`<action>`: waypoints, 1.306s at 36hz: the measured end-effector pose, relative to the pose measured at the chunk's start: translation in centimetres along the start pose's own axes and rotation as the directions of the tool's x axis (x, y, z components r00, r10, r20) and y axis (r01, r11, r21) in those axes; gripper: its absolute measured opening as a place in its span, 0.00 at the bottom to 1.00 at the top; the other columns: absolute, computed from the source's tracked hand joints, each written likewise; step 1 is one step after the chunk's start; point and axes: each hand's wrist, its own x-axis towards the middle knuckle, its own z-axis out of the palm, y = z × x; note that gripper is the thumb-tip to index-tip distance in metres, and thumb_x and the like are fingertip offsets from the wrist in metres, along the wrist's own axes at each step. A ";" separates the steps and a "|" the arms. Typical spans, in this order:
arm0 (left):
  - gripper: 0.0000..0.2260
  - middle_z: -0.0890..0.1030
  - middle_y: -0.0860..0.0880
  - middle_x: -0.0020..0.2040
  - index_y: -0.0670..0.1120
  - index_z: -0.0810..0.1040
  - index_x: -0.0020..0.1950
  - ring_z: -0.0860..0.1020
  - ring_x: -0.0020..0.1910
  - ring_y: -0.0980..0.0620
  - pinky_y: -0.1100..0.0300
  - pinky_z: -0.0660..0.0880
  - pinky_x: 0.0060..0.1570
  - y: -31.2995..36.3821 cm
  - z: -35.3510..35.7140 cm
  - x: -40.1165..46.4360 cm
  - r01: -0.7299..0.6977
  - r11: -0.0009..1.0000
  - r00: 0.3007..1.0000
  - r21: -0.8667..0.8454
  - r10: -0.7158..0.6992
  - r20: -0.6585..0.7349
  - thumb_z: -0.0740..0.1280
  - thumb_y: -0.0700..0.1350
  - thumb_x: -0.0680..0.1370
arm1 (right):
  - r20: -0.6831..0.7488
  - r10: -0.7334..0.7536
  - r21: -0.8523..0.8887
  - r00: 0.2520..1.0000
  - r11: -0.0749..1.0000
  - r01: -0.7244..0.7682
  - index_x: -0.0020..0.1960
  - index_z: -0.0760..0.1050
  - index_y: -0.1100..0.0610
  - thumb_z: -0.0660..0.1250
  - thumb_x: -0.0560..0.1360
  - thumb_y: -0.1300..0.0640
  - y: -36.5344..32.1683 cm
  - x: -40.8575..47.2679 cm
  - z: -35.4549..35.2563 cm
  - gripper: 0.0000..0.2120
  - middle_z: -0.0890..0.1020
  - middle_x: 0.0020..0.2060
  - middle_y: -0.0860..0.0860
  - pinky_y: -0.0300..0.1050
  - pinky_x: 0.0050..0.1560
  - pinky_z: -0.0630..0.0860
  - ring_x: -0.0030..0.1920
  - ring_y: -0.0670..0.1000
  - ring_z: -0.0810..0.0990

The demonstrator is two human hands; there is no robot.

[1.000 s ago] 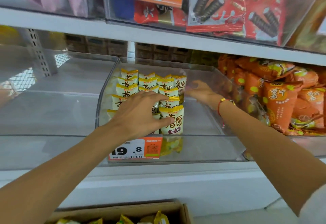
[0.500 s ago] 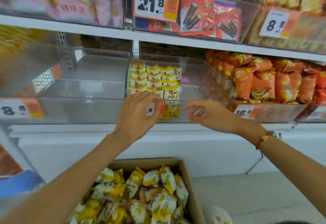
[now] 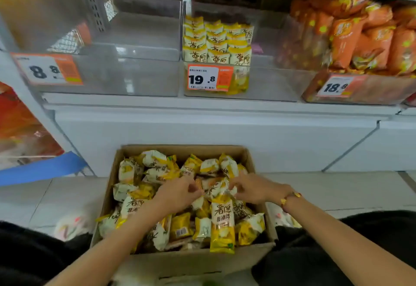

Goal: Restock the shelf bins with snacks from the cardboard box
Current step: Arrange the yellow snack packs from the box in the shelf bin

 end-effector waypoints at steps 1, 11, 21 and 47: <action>0.15 0.80 0.56 0.44 0.51 0.78 0.50 0.76 0.39 0.58 0.61 0.73 0.39 0.5 0.9 0.0 0.031 0.999 0.998 -0.035 -0.029 0.058 0.61 0.62 0.78 | 0.022 0.027 0.001 0.999 1.000 -0.027 0.67 0.71 0.53 0.62 0.79 0.49 0.0 0.3 0.2 0.17 0.77 0.60 0.53 0.44 0.54 0.70 0.58 0.52 0.74; 0.23 0.68 0.55 0.28 0.50 0.65 0.32 0.67 0.26 0.59 0.62 0.62 0.29 2.7 6.7 0.0 0.209 0.873 0.966 -0.441 -0.114 0.232 0.70 0.65 0.70 | -0.403 0.050 -0.059 0.914 0.995 -0.081 0.77 0.54 0.51 0.59 0.81 0.51 0.8 2.2 0.9 0.27 0.59 0.75 0.55 0.52 0.64 0.67 0.72 0.58 0.62; 0.32 0.78 0.50 0.58 0.44 0.70 0.67 0.78 0.51 0.57 0.65 0.77 0.41 1.3 0.6 0.4 0.361 0.605 0.932 -0.710 -0.253 0.258 0.70 0.62 0.71 | -0.411 0.283 0.235 0.867 0.951 -0.199 0.64 0.63 0.58 0.67 0.75 0.42 0.0 5.4 1.5 0.28 0.78 0.50 0.55 0.44 0.37 0.67 0.43 0.53 0.76; 0.13 0.84 0.48 0.48 0.49 0.74 0.57 0.81 0.48 0.48 0.54 0.75 0.46 3.6 -5.9 2.2 0.047 0.193 0.976 -0.980 -0.218 0.004 0.66 0.50 0.74 | -0.228 0.105 0.884 0.968 -0.394 0.251 0.60 0.75 0.60 0.84 0.50 0.52 -0.7 -2.2 -7.4 0.41 0.79 0.51 0.58 0.53 0.49 0.81 0.52 0.58 0.82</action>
